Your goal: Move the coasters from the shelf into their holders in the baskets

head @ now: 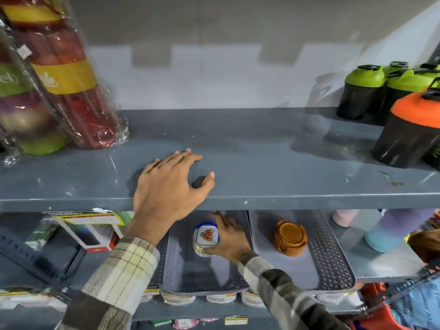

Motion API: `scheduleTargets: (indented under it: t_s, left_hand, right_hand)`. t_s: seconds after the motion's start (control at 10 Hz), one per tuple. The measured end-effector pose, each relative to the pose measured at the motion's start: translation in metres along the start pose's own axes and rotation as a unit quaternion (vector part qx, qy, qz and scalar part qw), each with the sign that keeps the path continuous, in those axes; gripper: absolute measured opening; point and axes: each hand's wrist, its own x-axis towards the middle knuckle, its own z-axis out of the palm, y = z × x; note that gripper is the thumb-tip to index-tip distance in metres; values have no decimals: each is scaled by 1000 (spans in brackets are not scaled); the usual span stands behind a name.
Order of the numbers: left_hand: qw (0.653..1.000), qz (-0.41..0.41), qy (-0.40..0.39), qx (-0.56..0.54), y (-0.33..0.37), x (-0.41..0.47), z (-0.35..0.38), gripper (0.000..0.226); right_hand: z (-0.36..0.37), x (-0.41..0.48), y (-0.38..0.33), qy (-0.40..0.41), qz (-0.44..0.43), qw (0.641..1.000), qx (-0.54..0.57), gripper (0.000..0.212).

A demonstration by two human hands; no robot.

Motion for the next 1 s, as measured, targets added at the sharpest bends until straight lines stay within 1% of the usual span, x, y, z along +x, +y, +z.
scheduleTargets:
  t_s: [0.1,0.2,0.3,0.6,0.8,0.9,1.0]
  left_hand:
    - [1000,4,2,-1,-1,0,1,65]
    - [1000,2,6,-2,-1,0,1,65]
    - [1000,-1,10,-1,-1,1,2,65]
    - [1000,10,20,-5,-3,2,4,65]
    - [1000,13,24,-1,-3,1,2,65]
    - [1000,15,23,-8,-4,2,3,66]
    - [1000,11,14,-7,-2,2,-1,66]
  right_hand:
    - [21,18,-12,-95,19,995,-10,129]
    - [31,23,-12,-126,20,991,-35,130]
    - [38,25,-6,-105,10,993,-57,121]
    - [39,24,-3,-65,-9,996,-64,105]
    - [39,22,-4,-74,4,995,-65,106]
    - [33,23,-4,-91,7,994,-54,113]
    - [26,20,-12,-79,2,995,-58,115]
